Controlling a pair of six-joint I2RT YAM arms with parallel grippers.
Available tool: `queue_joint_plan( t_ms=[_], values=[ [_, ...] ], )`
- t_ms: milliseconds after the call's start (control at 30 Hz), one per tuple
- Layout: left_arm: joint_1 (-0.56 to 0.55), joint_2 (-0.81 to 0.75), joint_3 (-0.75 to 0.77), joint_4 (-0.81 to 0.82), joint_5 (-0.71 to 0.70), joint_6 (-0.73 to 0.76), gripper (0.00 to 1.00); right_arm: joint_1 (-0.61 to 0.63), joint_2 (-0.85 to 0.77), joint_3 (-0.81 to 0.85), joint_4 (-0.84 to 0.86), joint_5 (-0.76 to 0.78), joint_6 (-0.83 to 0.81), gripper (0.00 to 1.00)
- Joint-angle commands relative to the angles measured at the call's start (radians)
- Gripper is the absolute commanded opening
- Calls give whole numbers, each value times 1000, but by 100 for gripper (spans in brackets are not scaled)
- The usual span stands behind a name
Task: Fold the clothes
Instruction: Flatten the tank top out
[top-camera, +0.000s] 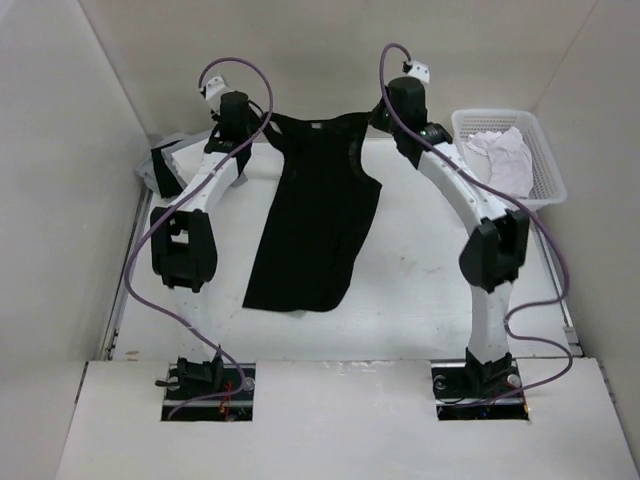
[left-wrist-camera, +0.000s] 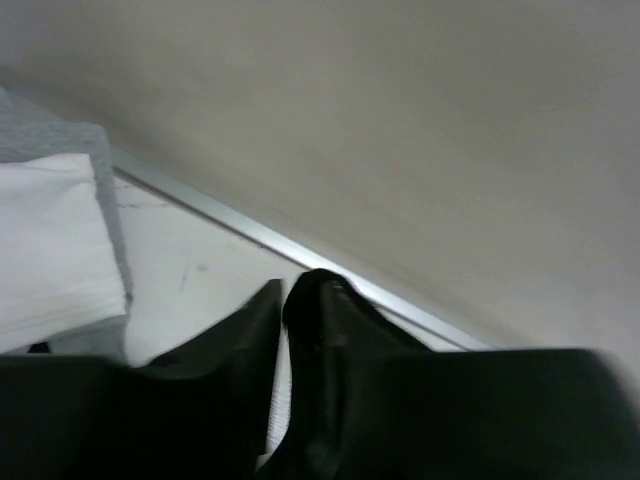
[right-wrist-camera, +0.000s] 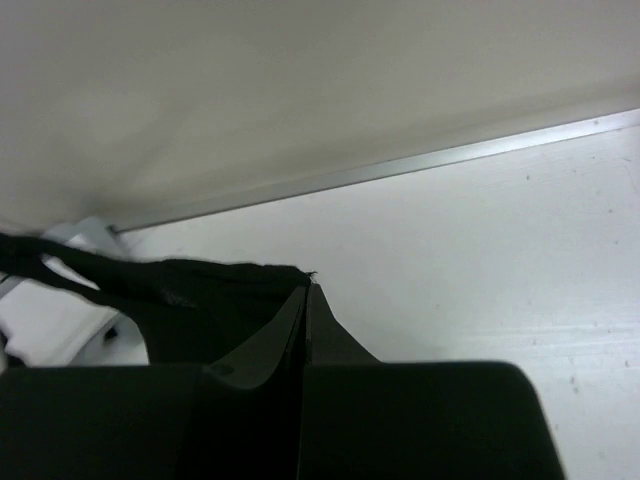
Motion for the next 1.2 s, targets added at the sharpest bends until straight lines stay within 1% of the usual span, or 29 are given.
queue_joint_plan(
  t_ms=[0,33,67,100,133,167,200,233,300,333,367,400,467,500,600,700,800,900,967,1167],
  values=[
    [24,-123,2,-5,-6,18,37,-60,152,373,-145,-133,108,24],
    [14,-175,-105,36,-9,13,39,-64,139,341,-124,-140,124,33],
    [-3,-207,-176,67,-8,8,39,-62,125,318,-113,-142,125,36],
    [-37,-276,-326,122,-15,5,39,-61,62,205,-72,-153,125,39],
    [-78,-360,-506,172,-35,-20,38,-59,-37,18,-3,-153,124,40],
    [-97,-393,-579,191,-48,-36,38,-48,-105,-116,58,-153,124,38],
    [-120,-432,-668,214,-69,-56,36,-38,-145,-203,100,-154,127,34],
    [-156,-500,-819,246,-115,-106,33,-6,-252,-453,217,-160,154,17],
    [-190,-581,-972,250,-137,-169,28,28,-330,-669,296,-173,197,0],
    [-203,-612,-1020,240,-129,-185,26,51,-361,-770,327,-185,228,0],
    [-224,-673,-1102,218,-108,-200,25,71,-392,-870,359,-193,251,0],
    [-229,-701,-1132,205,-101,-205,25,87,-414,-944,385,-194,268,0],
    [-255,-808,-1253,170,-82,-244,25,119,-456,-1099,444,-194,308,0],
    [-270,-834,-1281,162,-63,-246,25,125,-470,-1150,464,-200,326,0],
    [-310,-859,-1323,145,12,-237,26,162,-463,-1228,499,-232,343,4],
    [-355,-849,-1338,171,9,-246,26,202,-403,-1264,556,-257,366,12],
    [-358,-833,-1347,180,15,-246,26,216,-363,-1300,649,-263,409,21],
    [-336,-842,-1366,180,21,-243,27,223,-305,-1310,718,-300,441,27],
    [-315,-855,-1375,185,35,-240,27,231,-264,-1302,749,-311,455,29],
    [-249,-893,-1393,197,89,-234,27,234,-184,-1279,807,-315,486,29]
  ],
)
